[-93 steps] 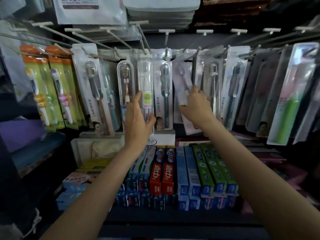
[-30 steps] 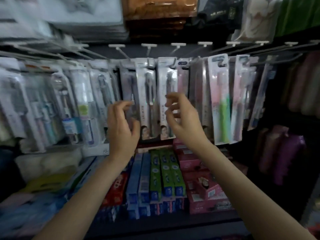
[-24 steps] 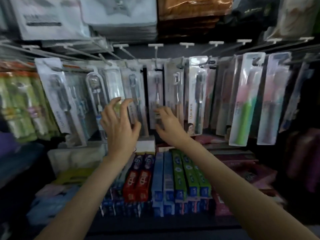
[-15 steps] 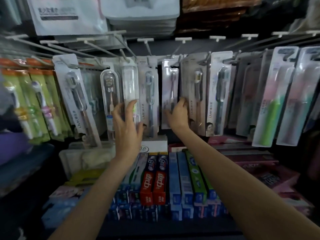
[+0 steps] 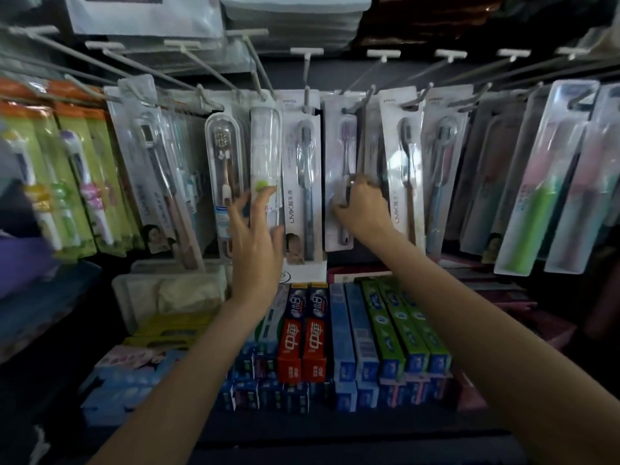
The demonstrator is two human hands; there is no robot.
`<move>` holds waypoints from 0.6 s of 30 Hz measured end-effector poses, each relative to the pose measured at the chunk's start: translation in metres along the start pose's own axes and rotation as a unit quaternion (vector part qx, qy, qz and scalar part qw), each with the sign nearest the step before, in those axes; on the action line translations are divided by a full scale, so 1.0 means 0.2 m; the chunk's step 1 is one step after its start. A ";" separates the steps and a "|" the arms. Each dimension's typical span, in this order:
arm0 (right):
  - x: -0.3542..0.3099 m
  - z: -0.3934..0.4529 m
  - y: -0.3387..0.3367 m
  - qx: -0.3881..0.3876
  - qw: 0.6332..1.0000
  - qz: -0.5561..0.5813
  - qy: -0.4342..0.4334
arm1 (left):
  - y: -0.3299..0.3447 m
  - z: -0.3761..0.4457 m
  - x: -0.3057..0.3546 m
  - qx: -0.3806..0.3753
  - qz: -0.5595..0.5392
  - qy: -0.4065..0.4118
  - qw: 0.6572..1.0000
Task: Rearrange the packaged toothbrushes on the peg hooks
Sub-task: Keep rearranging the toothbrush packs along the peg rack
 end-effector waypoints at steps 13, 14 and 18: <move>-0.12 -0.01 -0.19 -0.080 0.946 -0.302 -0.084 | -0.05 0.00 0.02 -0.003 0.029 -0.015 0.999; -0.13 -0.02 -0.20 -0.075 0.939 -0.325 -0.082 | -0.05 0.00 0.03 -0.005 0.032 -0.020 0.999; -0.13 -0.06 -0.24 -0.075 0.931 -0.348 -0.084 | -0.08 0.00 0.04 -0.006 0.048 -0.016 0.999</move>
Point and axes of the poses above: each hand's wrist, its own z-axis towards the middle knuckle, its own y-axis out of the palm, x = y × z, the point moved 8 cm from there along z, towards the middle knuckle, and after that the axes turned 12 degrees about x, right-handed, at the moved point
